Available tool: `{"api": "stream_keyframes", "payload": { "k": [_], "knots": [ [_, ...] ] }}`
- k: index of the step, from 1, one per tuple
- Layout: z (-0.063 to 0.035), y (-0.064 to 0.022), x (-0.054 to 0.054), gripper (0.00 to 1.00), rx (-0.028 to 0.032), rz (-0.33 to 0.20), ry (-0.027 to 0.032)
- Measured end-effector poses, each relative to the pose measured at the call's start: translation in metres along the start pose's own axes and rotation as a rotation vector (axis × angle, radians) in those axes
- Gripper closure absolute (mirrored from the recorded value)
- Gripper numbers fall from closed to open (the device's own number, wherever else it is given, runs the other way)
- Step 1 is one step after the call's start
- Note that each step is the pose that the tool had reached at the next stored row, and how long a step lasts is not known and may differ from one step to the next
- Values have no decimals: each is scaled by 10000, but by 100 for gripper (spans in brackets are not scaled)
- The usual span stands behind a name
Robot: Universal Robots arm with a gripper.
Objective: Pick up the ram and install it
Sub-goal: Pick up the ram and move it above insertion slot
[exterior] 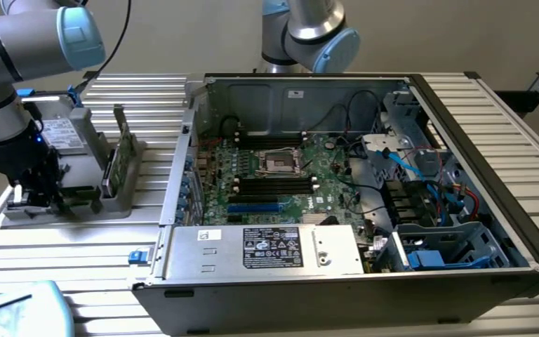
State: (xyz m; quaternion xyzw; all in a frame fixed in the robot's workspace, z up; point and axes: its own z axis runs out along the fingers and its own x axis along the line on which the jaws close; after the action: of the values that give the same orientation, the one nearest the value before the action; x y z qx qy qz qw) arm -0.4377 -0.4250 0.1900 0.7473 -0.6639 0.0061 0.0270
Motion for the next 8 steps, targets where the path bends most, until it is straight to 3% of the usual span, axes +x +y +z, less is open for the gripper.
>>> {"api": "stream_keyframes", "payload": {
  "k": [1, 8],
  "knots": [
    [0, 0, 0, 84, -1, 0, 0],
    [0, 0, 0, 86, -1, 1, 3]
  ]
}}
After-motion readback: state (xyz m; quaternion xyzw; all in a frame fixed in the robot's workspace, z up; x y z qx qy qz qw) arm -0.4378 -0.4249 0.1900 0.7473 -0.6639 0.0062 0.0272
